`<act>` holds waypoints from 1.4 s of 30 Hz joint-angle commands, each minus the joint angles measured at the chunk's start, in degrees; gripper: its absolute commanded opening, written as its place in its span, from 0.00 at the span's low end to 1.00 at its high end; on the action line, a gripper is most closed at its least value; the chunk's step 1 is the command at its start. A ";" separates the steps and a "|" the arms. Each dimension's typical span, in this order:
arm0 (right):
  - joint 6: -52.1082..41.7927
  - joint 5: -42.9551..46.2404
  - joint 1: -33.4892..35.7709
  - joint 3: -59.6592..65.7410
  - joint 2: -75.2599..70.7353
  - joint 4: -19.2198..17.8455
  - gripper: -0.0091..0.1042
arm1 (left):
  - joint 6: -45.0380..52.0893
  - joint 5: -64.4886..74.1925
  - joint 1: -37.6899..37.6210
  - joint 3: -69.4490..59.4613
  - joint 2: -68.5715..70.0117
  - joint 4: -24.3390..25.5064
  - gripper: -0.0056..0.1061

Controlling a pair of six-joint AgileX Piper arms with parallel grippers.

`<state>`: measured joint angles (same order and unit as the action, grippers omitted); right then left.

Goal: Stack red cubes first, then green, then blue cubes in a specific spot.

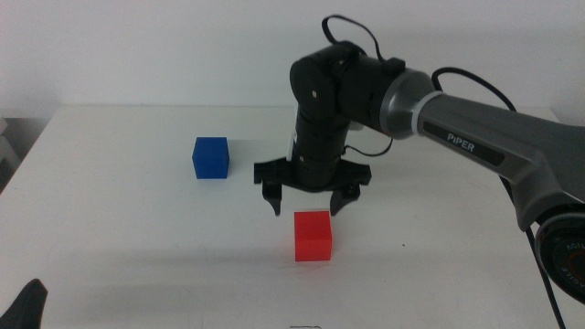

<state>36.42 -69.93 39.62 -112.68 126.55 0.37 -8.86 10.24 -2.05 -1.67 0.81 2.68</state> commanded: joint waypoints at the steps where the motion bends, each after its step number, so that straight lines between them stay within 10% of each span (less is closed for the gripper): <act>1: -0.34 -4.58 0.12 -3.29 -4.58 -0.99 0.91 | 0.01 -4.74 -0.12 0.17 1.11 0.05 0.88; 7: -0.34 -4.51 0.12 -8.34 -4.64 -3.12 0.91 | 0.01 -4.74 -0.12 0.17 1.11 0.05 0.88; 13: -0.34 -2.18 -0.55 -14.24 -4.00 -14.31 0.91 | 0.01 -4.74 -0.12 0.17 1.11 0.05 0.88; 26: -6.28 8.68 -4.42 -24.80 7.15 -13.01 0.91 | 0.01 -4.74 -0.12 0.17 1.11 0.05 0.88; 42: -3.10 15.54 -4.49 -28.93 16.11 -20.94 0.91 | 0.01 -4.74 -0.12 0.17 1.11 0.05 0.88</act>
<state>33.36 -57.15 35.61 -139.58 146.77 -18.07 -8.86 10.24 -2.05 -1.67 0.81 2.68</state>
